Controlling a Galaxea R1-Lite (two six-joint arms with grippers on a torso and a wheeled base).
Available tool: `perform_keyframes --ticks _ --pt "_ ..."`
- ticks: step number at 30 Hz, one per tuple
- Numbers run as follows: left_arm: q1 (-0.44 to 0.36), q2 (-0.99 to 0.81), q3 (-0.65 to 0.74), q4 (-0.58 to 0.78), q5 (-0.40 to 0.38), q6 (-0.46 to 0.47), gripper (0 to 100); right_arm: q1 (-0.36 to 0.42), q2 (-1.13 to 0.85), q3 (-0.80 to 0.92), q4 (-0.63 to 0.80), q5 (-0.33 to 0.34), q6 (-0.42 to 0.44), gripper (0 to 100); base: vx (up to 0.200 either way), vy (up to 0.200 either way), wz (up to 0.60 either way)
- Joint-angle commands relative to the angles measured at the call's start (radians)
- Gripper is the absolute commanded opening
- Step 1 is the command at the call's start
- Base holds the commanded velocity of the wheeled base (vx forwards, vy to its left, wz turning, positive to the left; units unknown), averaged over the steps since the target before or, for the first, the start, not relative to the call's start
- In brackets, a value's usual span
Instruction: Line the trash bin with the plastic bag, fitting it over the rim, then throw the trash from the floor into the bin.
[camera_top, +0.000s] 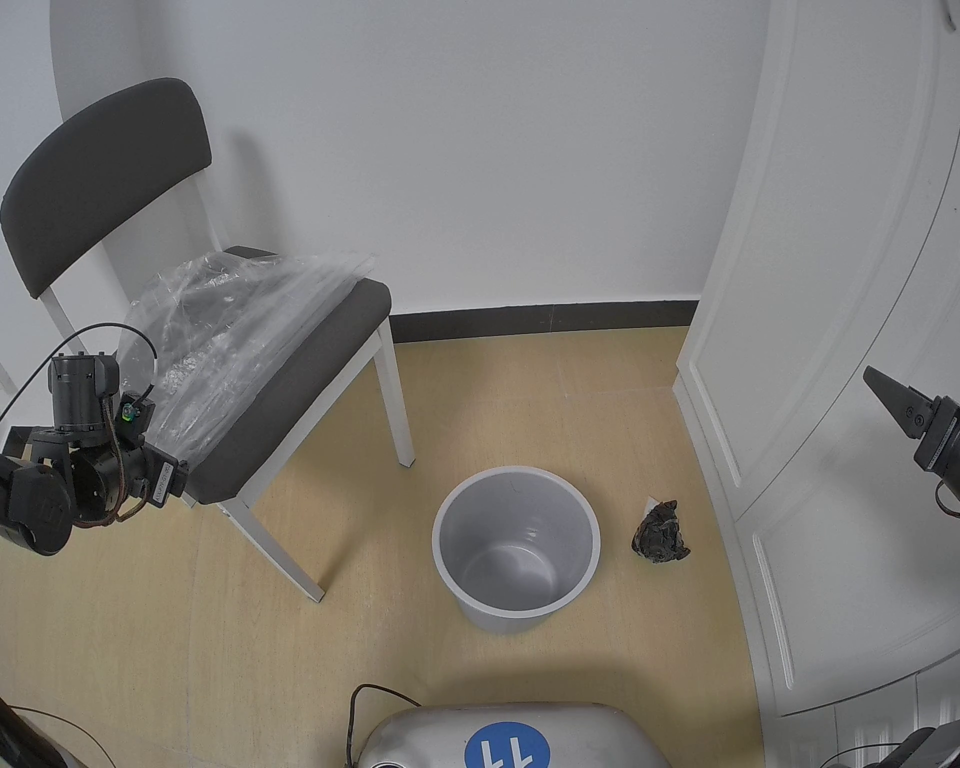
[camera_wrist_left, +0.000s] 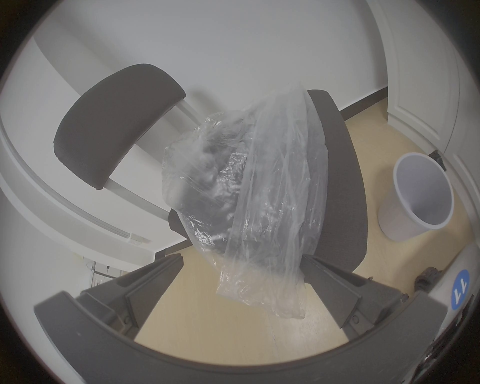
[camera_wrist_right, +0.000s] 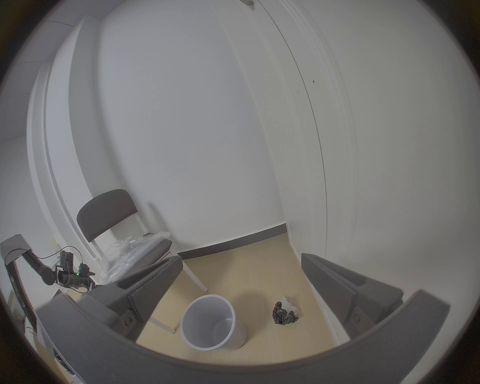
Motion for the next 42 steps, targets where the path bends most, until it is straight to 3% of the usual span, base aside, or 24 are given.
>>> perform_keyframes --ticks 1,3,4,19,29,37,42 --pt "0.001 0.006 -0.001 0.0 0.0 -0.001 100 0.0 -0.004 0.0 -0.001 0.0 0.0 100 0.0 0.0 0.0" --pt "0.001 0.006 -0.004 -0.002 0.0 -0.001 100 0.0 -0.004 0.0 -0.001 0.0 0.0 100 0.0 0.0 0.0" --pt "0.001 0.006 -0.006 -0.002 0.0 -0.001 0 -0.001 -0.004 -0.002 -0.001 0.0 0.0 100 0.0 0.0 0.0" --pt "-0.006 -0.014 -0.018 -0.002 -0.005 -0.053 0 -0.008 -0.004 -0.002 -0.002 0.002 0.0 100 0.0 0.0 0.0" --pt "-0.014 -0.168 0.0 0.001 -0.003 -0.059 0 -0.006 -0.001 -0.003 -0.002 0.002 0.0 100 0.0 0.0 0.0" --pt "-0.026 -0.214 0.22 -0.003 -0.009 -0.073 0 0.003 -0.014 -0.002 -0.001 0.002 -0.001 100 0.0 0.0 0.0" --pt "-0.043 -0.178 0.233 -0.029 -0.014 -0.182 0 0.003 -0.014 0.001 0.001 0.002 -0.003 100 0.0 0.0 0.0"
